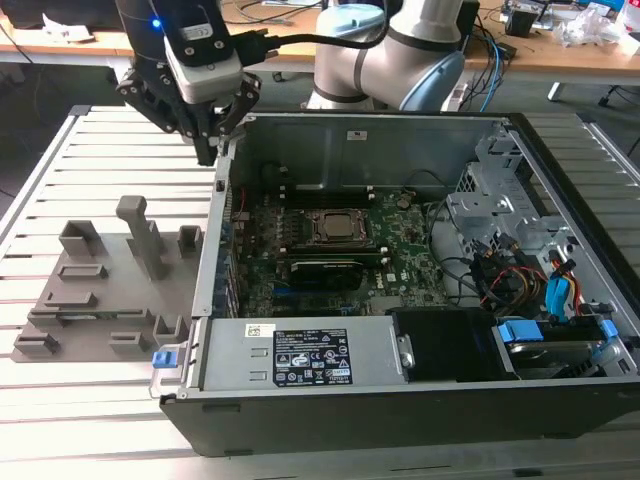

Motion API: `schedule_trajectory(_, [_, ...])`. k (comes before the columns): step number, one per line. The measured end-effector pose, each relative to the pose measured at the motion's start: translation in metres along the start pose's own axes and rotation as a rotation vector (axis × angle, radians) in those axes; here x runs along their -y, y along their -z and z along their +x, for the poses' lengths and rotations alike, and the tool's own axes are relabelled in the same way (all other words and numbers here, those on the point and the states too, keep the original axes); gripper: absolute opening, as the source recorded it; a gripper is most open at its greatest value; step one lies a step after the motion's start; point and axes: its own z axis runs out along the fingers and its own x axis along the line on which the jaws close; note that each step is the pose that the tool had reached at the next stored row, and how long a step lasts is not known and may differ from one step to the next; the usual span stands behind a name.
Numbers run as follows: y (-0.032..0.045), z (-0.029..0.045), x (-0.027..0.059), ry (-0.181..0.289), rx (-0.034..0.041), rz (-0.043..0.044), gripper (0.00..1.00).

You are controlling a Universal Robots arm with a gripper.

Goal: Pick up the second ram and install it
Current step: 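Reach for the second ram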

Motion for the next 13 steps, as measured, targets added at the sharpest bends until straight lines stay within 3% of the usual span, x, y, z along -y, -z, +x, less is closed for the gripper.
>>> schedule_trajectory(2, [-0.0002,0.0072,0.0005,0.000,0.0000,0.0000,0.11])
schedule_trajectory(6, [-0.0008,0.0314,0.0023,0.000,0.0001,0.0000,0.11])
schedule_trajectory(8, [-0.0009,0.0385,0.0029,0.000,0.0001,0.0000,0.11])
schedule_trajectory(11, [-0.0009,0.0614,0.0046,0.000,0.0003,-0.0001,0.11])
schedule_trajectory(13, [-0.0009,0.0674,0.0051,0.000,0.0004,-0.0001,0.11])
